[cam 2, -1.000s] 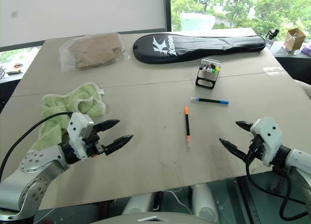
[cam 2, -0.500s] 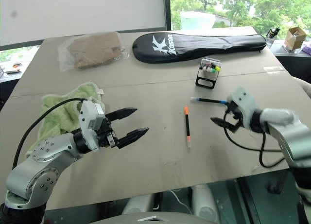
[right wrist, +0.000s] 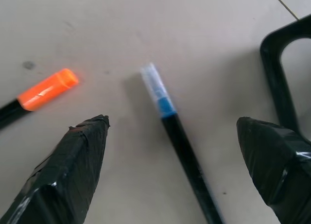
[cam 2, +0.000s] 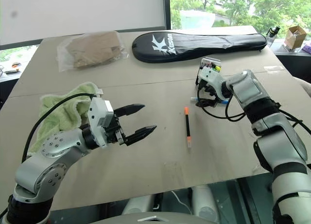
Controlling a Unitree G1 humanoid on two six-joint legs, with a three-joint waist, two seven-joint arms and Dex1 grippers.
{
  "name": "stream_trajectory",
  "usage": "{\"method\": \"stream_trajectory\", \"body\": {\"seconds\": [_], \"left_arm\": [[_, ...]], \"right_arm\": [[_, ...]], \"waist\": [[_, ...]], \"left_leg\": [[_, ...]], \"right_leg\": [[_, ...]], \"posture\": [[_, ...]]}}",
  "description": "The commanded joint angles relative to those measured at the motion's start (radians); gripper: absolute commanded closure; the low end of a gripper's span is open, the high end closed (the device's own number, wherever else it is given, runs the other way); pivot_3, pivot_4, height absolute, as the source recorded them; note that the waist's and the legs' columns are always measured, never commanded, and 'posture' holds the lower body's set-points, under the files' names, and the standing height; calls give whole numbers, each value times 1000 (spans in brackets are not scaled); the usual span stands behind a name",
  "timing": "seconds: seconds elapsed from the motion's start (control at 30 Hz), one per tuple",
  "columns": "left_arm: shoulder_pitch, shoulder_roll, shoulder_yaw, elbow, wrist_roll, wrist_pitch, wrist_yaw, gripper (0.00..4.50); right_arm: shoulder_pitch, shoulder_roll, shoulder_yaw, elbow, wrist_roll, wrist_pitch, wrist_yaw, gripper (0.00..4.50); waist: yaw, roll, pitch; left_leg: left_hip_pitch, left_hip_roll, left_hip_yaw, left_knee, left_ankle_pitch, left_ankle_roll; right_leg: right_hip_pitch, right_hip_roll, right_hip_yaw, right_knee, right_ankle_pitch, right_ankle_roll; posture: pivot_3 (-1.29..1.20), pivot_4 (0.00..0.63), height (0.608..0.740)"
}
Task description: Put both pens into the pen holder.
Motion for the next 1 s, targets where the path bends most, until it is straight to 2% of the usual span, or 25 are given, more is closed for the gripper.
{"method": "stream_trajectory", "body": {"seconds": [0.03, 0.43, 1.0], "left_arm": [[25, -3, 21, -65, -3, -15, 25, 162], [-1, -16, -12, -34, 7, -21, 36, 162], [11, -36, -35, -57, 13, -16, 63, 162]], "right_arm": [[-81, 22, 26, 91, -69, -7, 47, 17], [-193, 165, 58, 294, -212, 41, 76, 17], [-260, 276, 117, 440, -380, -38, 202, 17]], "waist": [[0, 1, 0], [-6, 3, 1], [-23, 3, 1]], "left_leg": [[0, 0, 0, 0, 0, 0], [1, 0, -1, -1, 0, 0], [2, -1, -3, -3, 2, -4]], "right_leg": [[0, 0, 0, 0, 0, 0], [0, 1, -1, 2, 0, -1], [0, 1, -2, 2, 0, 0]], "posture": [[0, 150, 740], [0, 150, 740], [0, 150, 740]]}}
